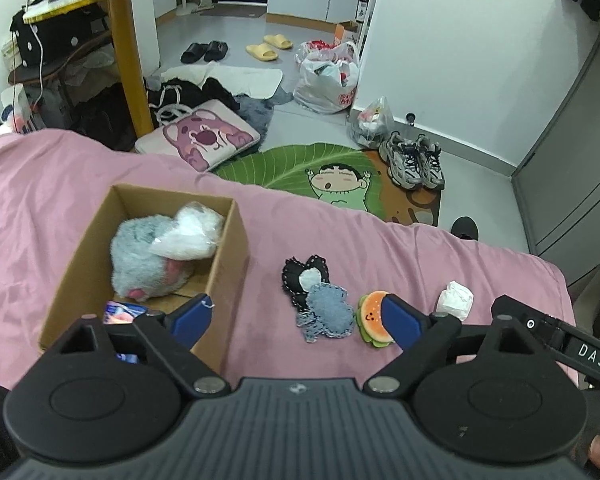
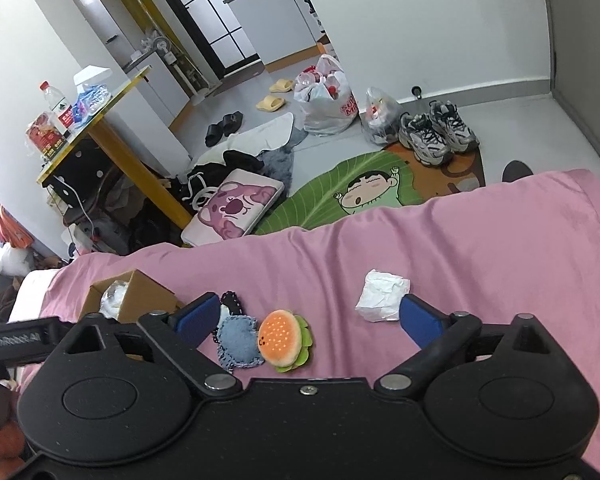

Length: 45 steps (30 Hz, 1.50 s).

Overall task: Organize soft objects
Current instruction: 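Move both tools over the bed toward the denim patch and white cloth, then grasp the denim patch with the left tool while the right tool grasps the white cloth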

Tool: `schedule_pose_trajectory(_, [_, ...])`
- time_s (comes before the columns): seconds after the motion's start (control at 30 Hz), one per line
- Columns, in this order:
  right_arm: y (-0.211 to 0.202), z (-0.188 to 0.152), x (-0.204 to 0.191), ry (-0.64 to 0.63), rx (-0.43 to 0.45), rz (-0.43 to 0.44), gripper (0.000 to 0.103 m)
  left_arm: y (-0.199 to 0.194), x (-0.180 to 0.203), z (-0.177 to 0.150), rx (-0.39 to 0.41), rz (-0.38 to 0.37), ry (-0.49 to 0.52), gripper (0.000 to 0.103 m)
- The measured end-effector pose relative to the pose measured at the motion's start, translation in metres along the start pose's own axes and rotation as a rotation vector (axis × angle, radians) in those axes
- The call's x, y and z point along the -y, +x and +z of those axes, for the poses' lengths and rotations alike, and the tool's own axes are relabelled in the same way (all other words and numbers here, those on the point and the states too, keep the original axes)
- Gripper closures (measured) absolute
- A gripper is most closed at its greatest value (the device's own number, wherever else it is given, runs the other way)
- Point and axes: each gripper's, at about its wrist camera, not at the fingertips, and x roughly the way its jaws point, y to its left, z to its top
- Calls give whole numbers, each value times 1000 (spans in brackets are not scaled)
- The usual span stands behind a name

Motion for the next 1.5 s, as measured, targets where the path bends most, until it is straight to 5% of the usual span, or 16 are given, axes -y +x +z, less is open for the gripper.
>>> schedule_pose_trajectory(0.5, [38,-2,21,10,-65,-29,27,71,21,-3,-75,41,-46,25])
schedule_pose_trajectory(1.1, [71,-5,44,59,-117,-45,27,147,29,-11,-179,133,-81,30])
schedule_pose_trajectory(1.5, [85,-1,50,66,-131,-71,27,156,33,-9,-159,170,-106,30])
